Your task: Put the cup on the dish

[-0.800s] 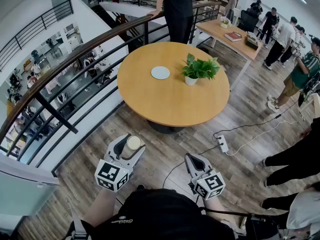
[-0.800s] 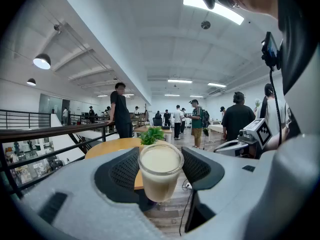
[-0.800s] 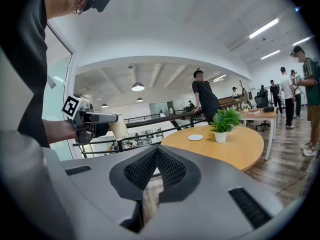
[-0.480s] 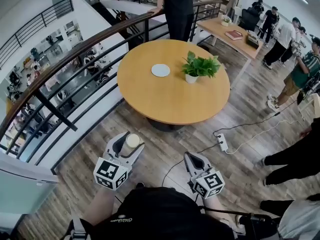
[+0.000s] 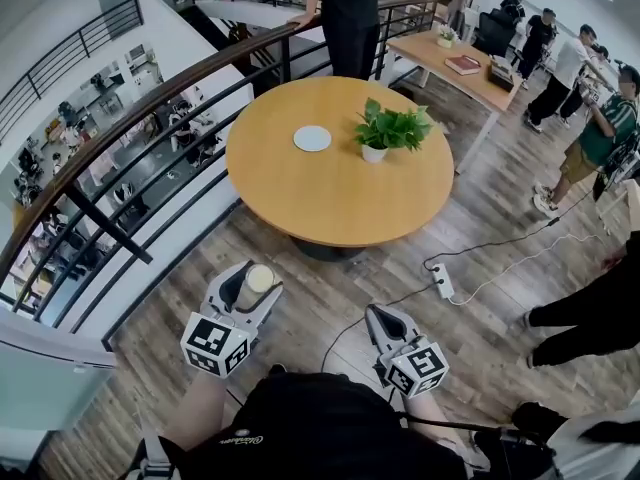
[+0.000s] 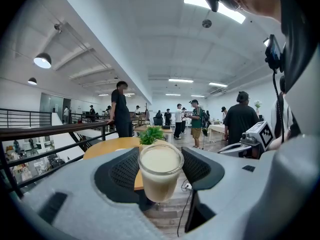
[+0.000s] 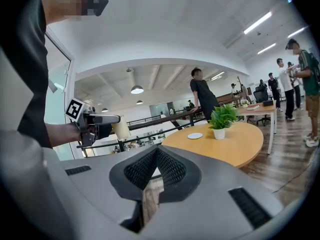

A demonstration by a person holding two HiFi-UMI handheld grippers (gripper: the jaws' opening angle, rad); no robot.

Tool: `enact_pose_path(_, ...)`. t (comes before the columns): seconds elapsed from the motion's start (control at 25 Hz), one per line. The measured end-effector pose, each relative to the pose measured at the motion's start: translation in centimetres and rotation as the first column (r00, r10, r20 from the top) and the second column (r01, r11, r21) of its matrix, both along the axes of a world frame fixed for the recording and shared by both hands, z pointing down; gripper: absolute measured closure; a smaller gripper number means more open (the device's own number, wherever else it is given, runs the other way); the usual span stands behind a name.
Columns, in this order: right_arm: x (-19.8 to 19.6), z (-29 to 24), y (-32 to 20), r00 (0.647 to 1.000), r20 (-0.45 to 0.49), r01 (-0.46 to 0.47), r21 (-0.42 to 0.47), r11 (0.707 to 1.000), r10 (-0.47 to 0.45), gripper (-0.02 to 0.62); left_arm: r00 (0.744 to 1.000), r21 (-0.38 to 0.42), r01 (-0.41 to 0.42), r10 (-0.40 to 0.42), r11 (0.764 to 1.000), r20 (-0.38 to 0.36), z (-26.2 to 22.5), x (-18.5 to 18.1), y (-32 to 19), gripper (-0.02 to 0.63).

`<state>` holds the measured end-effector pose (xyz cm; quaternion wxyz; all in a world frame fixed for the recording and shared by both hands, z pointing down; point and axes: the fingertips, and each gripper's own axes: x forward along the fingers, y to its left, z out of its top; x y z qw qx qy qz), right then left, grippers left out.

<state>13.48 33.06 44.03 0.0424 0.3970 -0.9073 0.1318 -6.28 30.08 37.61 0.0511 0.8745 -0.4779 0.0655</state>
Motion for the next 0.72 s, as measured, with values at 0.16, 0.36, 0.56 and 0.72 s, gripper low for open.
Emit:
enact_pose_path(0.16, 3.4, 0.1, 0.1, 1.000, 0.018, -0.017, -0.001, 1.000, 0.017, 0.598, 1.000, 0.006, 0.010, -0.010, 1.000, 0.001, -0.6, 2.4, -0.4, 0.334)
enact_pose_path(0.36, 7.3, 0.2, 0.4, 0.999, 0.028, -0.018, -0.002, 1.000, 0.018, 0.598, 0.999, 0.025, 0.035, -0.035, 0.999, 0.006, -1.1, 5.1, -0.7, 0.335)
enact_pose_path(0.56, 9.7, 0.7, -0.3, 0.998, 0.040, -0.047, -0.017, 0.999, 0.048, 0.598, 0.999, 0.024, 0.040, -0.040, 0.999, 0.016, -1.5, 6.8, -1.4, 0.334)
enact_pose_path(0.72, 9.8, 1.2, -1.6, 0.998, 0.044, -0.034, -0.024, 0.999, 0.035, 0.598, 0.999, 0.019, 0.041, -0.041, 0.999, 0.009, -0.8, 7.3, -2.6, 0.334)
